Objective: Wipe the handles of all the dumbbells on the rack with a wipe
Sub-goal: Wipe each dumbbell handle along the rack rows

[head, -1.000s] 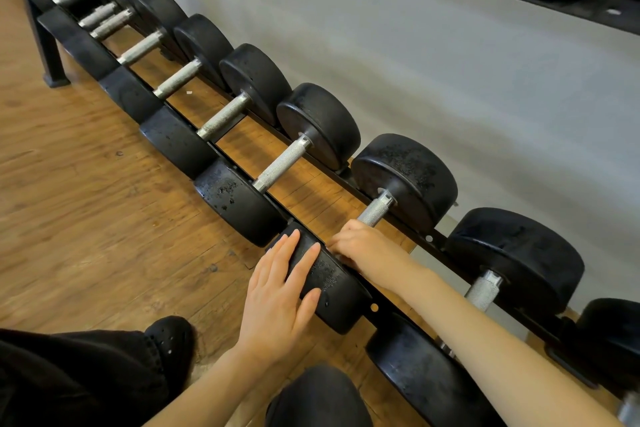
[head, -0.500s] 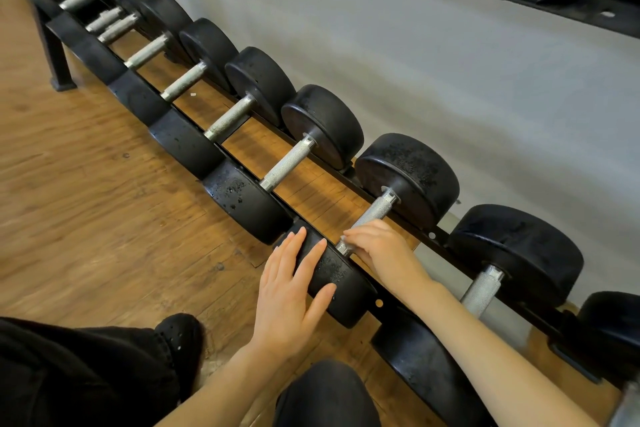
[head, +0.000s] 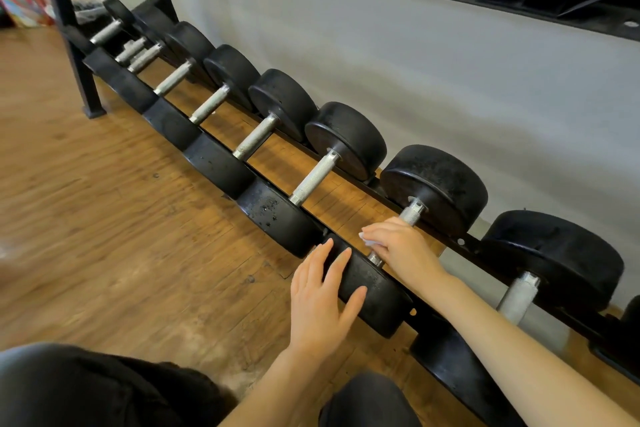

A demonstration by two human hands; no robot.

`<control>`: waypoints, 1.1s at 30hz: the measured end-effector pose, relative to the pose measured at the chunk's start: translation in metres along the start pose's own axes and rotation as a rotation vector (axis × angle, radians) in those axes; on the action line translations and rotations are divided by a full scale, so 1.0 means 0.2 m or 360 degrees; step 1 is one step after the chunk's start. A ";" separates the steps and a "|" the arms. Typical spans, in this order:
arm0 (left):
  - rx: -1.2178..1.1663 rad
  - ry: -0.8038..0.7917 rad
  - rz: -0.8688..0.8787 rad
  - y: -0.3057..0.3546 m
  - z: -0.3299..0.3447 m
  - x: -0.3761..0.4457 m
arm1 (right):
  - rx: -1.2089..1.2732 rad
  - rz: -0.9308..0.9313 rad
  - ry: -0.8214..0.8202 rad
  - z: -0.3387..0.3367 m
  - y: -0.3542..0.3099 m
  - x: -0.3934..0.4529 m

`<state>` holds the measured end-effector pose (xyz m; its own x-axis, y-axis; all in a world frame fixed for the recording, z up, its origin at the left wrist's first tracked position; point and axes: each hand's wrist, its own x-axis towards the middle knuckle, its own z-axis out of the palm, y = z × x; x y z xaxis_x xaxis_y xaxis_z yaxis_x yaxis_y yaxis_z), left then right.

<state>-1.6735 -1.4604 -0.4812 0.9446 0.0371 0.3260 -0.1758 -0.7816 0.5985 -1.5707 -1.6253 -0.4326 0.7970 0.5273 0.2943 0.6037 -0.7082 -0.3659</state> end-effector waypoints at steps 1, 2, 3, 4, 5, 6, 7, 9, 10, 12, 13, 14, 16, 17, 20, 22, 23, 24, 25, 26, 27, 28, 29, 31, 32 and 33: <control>0.0000 0.0022 -0.0019 -0.02 -0.02 0.02 | 0.0003 0.0008 0.0020 0.00 -0.01 0.03; 0.0019 0.0050 -0.0025 -0.05 -0.05 0.04 | 0.0011 0.0018 0.0036 0.00 -0.03 0.06; 0.0050 0.0083 -0.0019 -0.08 -0.09 0.08 | 0.0020 0.0031 0.0047 0.00 -0.05 0.10; 0.0085 0.0117 -0.0009 -0.11 -0.12 0.11 | 0.0026 0.0035 0.0065 0.01 -0.06 0.14; 0.0122 0.0148 0.0000 -0.15 -0.17 0.16 | 0.0037 0.0043 0.0093 0.01 -0.08 0.18; 0.0164 0.0167 0.0011 -0.18 -0.21 0.21 | 0.0056 0.0064 0.0120 0.01 -0.10 0.23; 0.0212 0.0173 0.0026 -0.21 -0.26 0.26 | 0.0074 0.0095 0.0148 0.02 -0.12 0.27; 0.0311 0.0160 0.0053 -0.28 -0.36 0.36 | 0.0086 0.0164 0.0170 0.04 -0.16 0.36; 0.0355 0.0144 0.0061 -0.32 -0.40 0.41 | 0.0087 0.0199 0.0176 0.06 -0.18 0.41; 0.0435 0.0129 0.0074 -0.38 -0.45 0.50 | 0.0106 0.0272 0.0196 0.11 -0.19 0.49; 0.0463 0.0126 0.0084 -0.41 -0.47 0.53 | 0.0112 0.0300 0.0217 0.14 -0.20 0.53; 0.0482 0.0119 0.0090 -0.43 -0.47 0.57 | 0.0113 0.0321 0.0238 0.18 -0.20 0.57; 0.0495 0.0084 0.0101 -0.48 -0.46 0.62 | 0.0110 0.0372 0.0282 0.23 -0.19 0.64; 0.0485 0.0066 0.0099 -0.51 -0.45 0.64 | 0.0101 0.0393 0.0302 0.26 -0.18 0.67; 0.0416 0.0038 0.0048 -0.55 -0.38 0.69 | 0.0069 0.0411 0.0316 0.32 -0.17 0.76; 0.0380 0.0041 0.0038 -0.56 -0.32 0.71 | 0.0023 0.0432 0.0284 0.36 -0.15 0.79; 0.0357 0.0065 0.0051 -0.57 -0.30 0.71 | 0.0009 0.0446 0.0267 0.38 -0.15 0.80; 0.0329 0.0095 0.0066 -0.58 -0.29 0.71 | 0.0003 0.0458 0.0254 0.40 -0.13 0.80; 0.0306 0.0124 0.0082 -0.59 -0.28 0.71 | 0.0007 0.0470 0.0251 0.42 -0.12 0.80; 0.0292 0.0145 0.0094 -0.60 -0.27 0.71 | 0.0024 0.0482 0.0262 0.43 -0.11 0.80; 0.0286 0.0161 0.0102 -0.60 -0.27 0.71 | 0.0047 0.0497 0.0284 0.43 -0.10 0.80; 0.0284 0.0174 0.0106 -0.60 -0.27 0.71 | 0.0055 0.0514 0.0314 0.43 -0.09 0.81; 0.0283 0.0181 0.0108 -0.60 -0.27 0.71 | 0.0047 0.0534 0.0348 0.43 -0.08 0.81; 0.0268 0.0189 0.0103 -0.60 -0.27 0.70 | 0.0034 0.0593 0.0400 0.43 -0.06 0.81; 0.0258 0.0192 0.0096 -0.60 -0.27 0.70 | 0.0038 0.0617 0.0425 0.42 -0.05 0.81; 0.0252 0.0196 0.0088 -0.60 -0.26 0.70 | 0.0047 0.0632 0.0445 0.41 -0.04 0.81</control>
<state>-1.5341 -1.3277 -0.4689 0.8922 0.0597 0.4477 -0.1714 -0.8724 0.4577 -1.4462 -1.4952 -0.4552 0.9336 0.0699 0.3515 0.2572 -0.8135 -0.5216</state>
